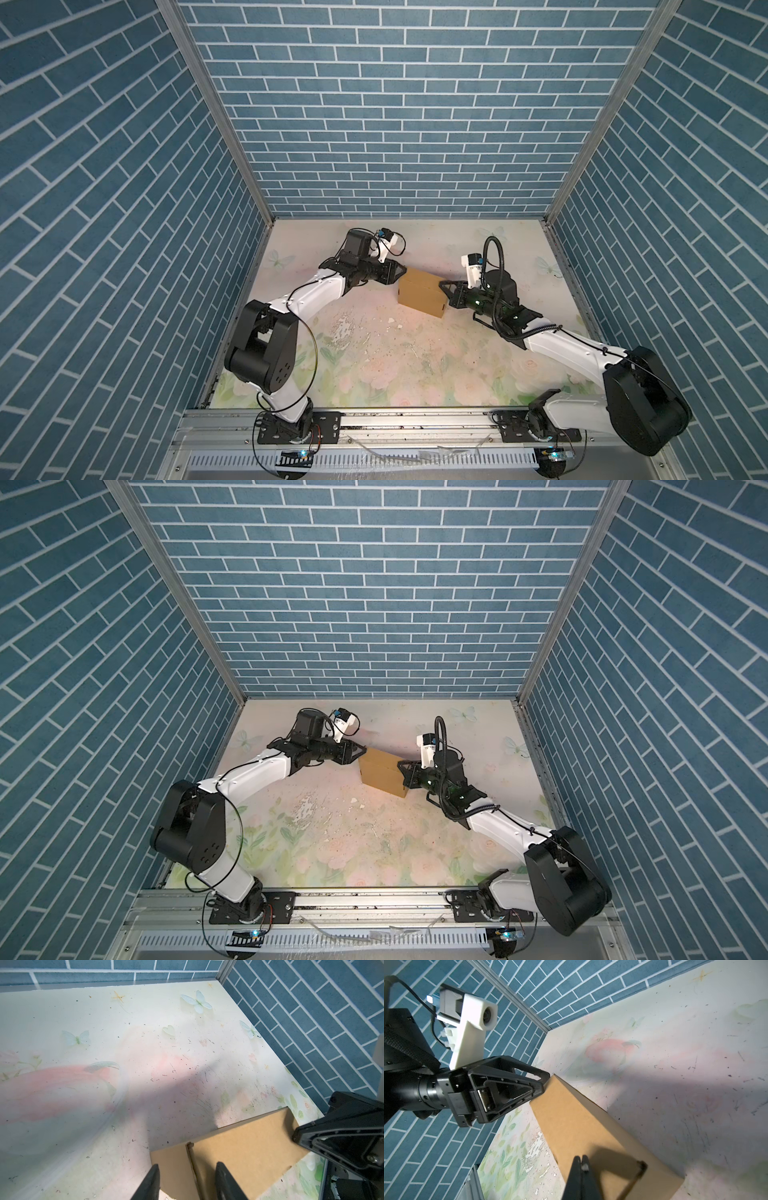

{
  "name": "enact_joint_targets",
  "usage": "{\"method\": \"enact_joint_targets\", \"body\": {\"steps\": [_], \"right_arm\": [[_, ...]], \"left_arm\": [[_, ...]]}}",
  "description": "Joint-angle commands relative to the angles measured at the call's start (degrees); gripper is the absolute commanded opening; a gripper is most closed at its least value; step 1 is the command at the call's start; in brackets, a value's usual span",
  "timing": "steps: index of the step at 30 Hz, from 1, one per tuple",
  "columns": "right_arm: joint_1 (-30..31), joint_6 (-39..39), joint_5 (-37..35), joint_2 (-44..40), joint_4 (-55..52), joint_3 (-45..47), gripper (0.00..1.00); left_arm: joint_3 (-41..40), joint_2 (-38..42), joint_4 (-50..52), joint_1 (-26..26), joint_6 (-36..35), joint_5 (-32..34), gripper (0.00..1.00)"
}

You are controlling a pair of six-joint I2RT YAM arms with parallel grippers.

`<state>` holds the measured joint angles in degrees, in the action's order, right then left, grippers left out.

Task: Assemble paper box
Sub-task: Fold and tuck the lid into the gap.

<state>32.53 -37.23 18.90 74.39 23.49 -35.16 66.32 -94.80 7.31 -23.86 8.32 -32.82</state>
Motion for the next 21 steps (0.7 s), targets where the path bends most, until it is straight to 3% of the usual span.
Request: {"method": "enact_joint_targets", "body": {"steps": [1, 4, 5, 13, 21], "right_arm": [[-0.3, 1.2, -1.2, 2.3, -8.4, 1.5, 0.00], [-0.5, 1.4, -1.2, 1.6, -9.5, 1.1, 0.00], [-0.5, 1.7, -1.1, 1.6, -10.0, 0.9, 0.00], [-0.7, 2.3, -1.1, 1.5, -11.0, 0.5, 0.00], [-0.9, 3.0, -1.6, 0.9, -11.6, 0.7, 0.00]], "left_arm": [[2.5, -0.4, 7.9, -0.1, 1.2, -5.3, 0.34], [6.1, 0.1, 10.5, -0.1, 1.3, -11.3, 0.03], [6.8, 0.2, 10.9, -0.1, 1.5, -12.5, 0.00], [7.5, -0.5, 10.4, 0.1, 3.0, -15.8, 0.00], [-1.4, -1.0, 7.7, 0.7, 1.9, -4.1, 0.00]]}}
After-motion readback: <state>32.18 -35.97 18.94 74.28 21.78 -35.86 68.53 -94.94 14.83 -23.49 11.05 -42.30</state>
